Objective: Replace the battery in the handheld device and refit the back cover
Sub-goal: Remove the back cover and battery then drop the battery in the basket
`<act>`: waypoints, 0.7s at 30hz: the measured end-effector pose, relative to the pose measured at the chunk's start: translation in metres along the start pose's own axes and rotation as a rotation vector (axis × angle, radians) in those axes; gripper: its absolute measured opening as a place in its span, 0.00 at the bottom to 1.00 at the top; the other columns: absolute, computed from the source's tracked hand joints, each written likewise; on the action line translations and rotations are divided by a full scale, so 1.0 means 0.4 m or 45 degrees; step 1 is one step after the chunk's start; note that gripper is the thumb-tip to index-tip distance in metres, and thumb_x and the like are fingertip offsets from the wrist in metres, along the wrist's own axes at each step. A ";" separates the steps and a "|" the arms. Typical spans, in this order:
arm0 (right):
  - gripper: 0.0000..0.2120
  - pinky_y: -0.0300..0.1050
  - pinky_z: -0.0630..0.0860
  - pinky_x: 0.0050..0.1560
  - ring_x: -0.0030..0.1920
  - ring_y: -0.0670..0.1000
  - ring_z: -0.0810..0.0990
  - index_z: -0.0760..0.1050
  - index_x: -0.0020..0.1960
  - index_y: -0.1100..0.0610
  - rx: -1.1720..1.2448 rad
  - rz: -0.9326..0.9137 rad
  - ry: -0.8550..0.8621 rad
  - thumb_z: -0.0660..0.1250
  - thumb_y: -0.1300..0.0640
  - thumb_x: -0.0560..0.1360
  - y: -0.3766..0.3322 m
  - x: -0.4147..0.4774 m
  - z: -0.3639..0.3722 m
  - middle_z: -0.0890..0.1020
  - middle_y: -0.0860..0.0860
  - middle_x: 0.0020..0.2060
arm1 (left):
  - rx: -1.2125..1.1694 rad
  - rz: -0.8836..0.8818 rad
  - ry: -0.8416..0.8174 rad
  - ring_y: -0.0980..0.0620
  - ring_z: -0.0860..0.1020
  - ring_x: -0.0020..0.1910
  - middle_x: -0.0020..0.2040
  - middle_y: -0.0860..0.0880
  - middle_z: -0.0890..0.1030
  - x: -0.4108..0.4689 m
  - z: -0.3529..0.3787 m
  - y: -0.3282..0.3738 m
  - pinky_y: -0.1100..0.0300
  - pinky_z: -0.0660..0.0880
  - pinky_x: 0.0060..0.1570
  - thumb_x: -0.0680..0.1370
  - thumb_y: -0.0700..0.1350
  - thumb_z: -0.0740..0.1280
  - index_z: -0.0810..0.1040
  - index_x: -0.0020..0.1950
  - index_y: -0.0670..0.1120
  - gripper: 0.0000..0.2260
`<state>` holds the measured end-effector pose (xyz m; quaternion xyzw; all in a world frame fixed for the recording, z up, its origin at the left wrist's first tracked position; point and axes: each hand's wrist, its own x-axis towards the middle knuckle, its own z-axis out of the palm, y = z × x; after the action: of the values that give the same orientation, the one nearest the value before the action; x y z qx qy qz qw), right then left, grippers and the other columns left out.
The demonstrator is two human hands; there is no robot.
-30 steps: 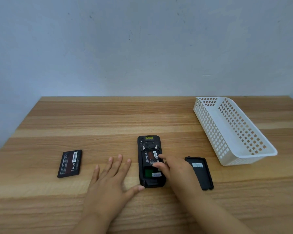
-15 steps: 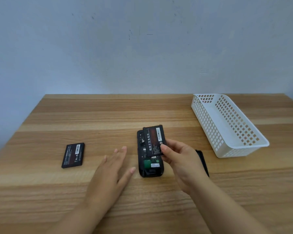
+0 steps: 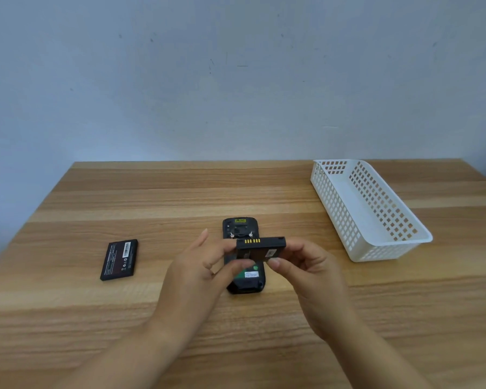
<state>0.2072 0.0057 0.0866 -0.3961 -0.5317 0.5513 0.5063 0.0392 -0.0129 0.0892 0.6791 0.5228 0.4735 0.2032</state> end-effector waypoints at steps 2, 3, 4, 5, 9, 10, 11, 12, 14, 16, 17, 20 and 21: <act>0.11 0.34 0.78 0.42 0.40 0.42 0.83 0.80 0.44 0.58 0.006 0.001 0.001 0.68 0.72 0.68 -0.004 -0.004 -0.003 0.86 0.47 0.36 | 0.010 0.042 0.005 0.74 0.71 0.31 0.44 0.73 0.78 -0.001 0.003 0.003 0.69 0.55 0.66 0.68 0.56 0.64 0.77 0.49 0.58 0.11; 0.11 0.33 0.77 0.41 0.39 0.41 0.83 0.80 0.44 0.59 0.009 0.002 0.001 0.68 0.72 0.68 -0.004 -0.006 -0.005 0.86 0.47 0.36 | 0.014 0.048 0.006 0.74 0.71 0.31 0.43 0.74 0.77 -0.002 0.005 0.005 0.71 0.54 0.66 0.69 0.55 0.64 0.77 0.49 0.59 0.11; 0.11 0.33 0.77 0.41 0.39 0.40 0.82 0.80 0.44 0.59 0.008 0.004 0.001 0.67 0.72 0.68 -0.006 -0.007 -0.006 0.86 0.46 0.35 | 0.021 0.051 0.010 0.73 0.71 0.31 0.43 0.75 0.77 -0.002 0.006 0.006 0.72 0.53 0.65 0.69 0.55 0.63 0.76 0.50 0.59 0.11; 0.11 0.33 0.77 0.41 0.38 0.40 0.82 0.80 0.44 0.59 0.001 0.003 0.003 0.68 0.72 0.68 -0.008 -0.008 -0.007 0.86 0.46 0.35 | 0.031 0.055 0.011 0.74 0.71 0.30 0.43 0.75 0.77 -0.003 0.006 0.007 0.73 0.52 0.65 0.68 0.55 0.63 0.76 0.50 0.59 0.11; 0.12 0.32 0.77 0.41 0.39 0.40 0.83 0.80 0.45 0.59 -0.032 0.020 0.015 0.68 0.73 0.68 -0.013 -0.011 -0.012 0.86 0.46 0.36 | 0.046 0.056 -0.002 0.74 0.71 0.30 0.43 0.68 0.79 -0.005 0.009 0.010 0.71 0.53 0.66 0.68 0.56 0.65 0.77 0.48 0.58 0.10; 0.11 0.32 0.77 0.40 0.39 0.40 0.83 0.80 0.45 0.59 -0.036 0.027 0.011 0.68 0.72 0.67 -0.019 -0.010 -0.014 0.86 0.46 0.36 | 0.052 0.041 -0.003 0.74 0.72 0.32 0.39 0.69 0.79 -0.005 0.011 0.012 0.73 0.53 0.65 0.68 0.57 0.67 0.78 0.46 0.59 0.09; 0.11 0.32 0.77 0.40 0.39 0.40 0.83 0.80 0.44 0.58 -0.044 0.028 0.005 0.69 0.71 0.66 -0.028 -0.007 -0.017 0.86 0.46 0.36 | 0.054 0.012 0.007 0.75 0.73 0.36 0.36 0.72 0.78 -0.004 0.011 0.015 0.76 0.52 0.63 0.67 0.58 0.69 0.79 0.44 0.60 0.08; 0.11 0.32 0.77 0.40 0.39 0.41 0.83 0.81 0.43 0.56 -0.038 0.027 -0.004 0.70 0.68 0.64 -0.043 -0.002 -0.021 0.86 0.47 0.36 | 0.049 -0.037 0.022 0.74 0.73 0.44 0.35 0.76 0.75 -0.003 0.010 0.017 0.78 0.51 0.61 0.65 0.60 0.69 0.77 0.44 0.64 0.09; 0.09 0.33 0.79 0.41 0.38 0.43 0.83 0.83 0.39 0.53 0.036 0.041 0.031 0.69 0.63 0.61 -0.082 0.024 -0.046 0.86 0.47 0.35 | 0.050 -0.118 0.042 0.68 0.68 0.58 0.45 0.79 0.72 -0.002 0.006 0.015 0.79 0.49 0.60 0.62 0.61 0.65 0.72 0.53 0.66 0.19; 0.08 0.33 0.79 0.38 0.35 0.43 0.83 0.83 0.38 0.54 0.123 0.065 0.169 0.68 0.62 0.62 -0.126 0.072 -0.105 0.86 0.47 0.33 | 0.122 -0.168 0.044 0.65 0.64 0.63 0.58 0.69 0.67 -0.003 0.000 -0.001 0.70 0.51 0.64 0.63 0.59 0.64 0.67 0.58 0.64 0.24; 0.07 0.33 0.80 0.37 0.35 0.44 0.83 0.82 0.40 0.55 0.145 0.090 0.259 0.68 0.63 0.65 -0.149 0.102 -0.146 0.86 0.48 0.33 | 0.176 -0.172 0.037 0.65 0.62 0.63 0.59 0.67 0.64 -0.005 -0.002 -0.017 0.64 0.52 0.65 0.64 0.58 0.65 0.65 0.60 0.62 0.25; 0.07 0.42 0.81 0.47 0.42 0.51 0.83 0.78 0.51 0.62 0.039 0.240 0.564 0.66 0.65 0.73 -0.190 0.194 -0.269 0.85 0.56 0.42 | 0.401 -0.175 -0.048 0.53 0.61 0.68 0.66 0.61 0.56 -0.015 -0.002 -0.092 0.59 0.48 0.68 0.65 0.61 0.63 0.57 0.68 0.55 0.34; 0.08 0.45 0.82 0.49 0.43 0.53 0.83 0.77 0.53 0.64 -0.022 0.284 0.633 0.66 0.65 0.74 -0.189 0.221 -0.306 0.84 0.58 0.45 | 0.453 -0.204 -0.093 0.52 0.57 0.70 0.68 0.58 0.54 -0.020 0.001 -0.120 0.60 0.46 0.68 0.64 0.64 0.62 0.53 0.70 0.53 0.38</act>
<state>0.3214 0.1092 0.1554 -0.5798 -0.3488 0.4848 0.5542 0.0148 -0.0023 0.0485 0.6772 0.6431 0.3308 0.1358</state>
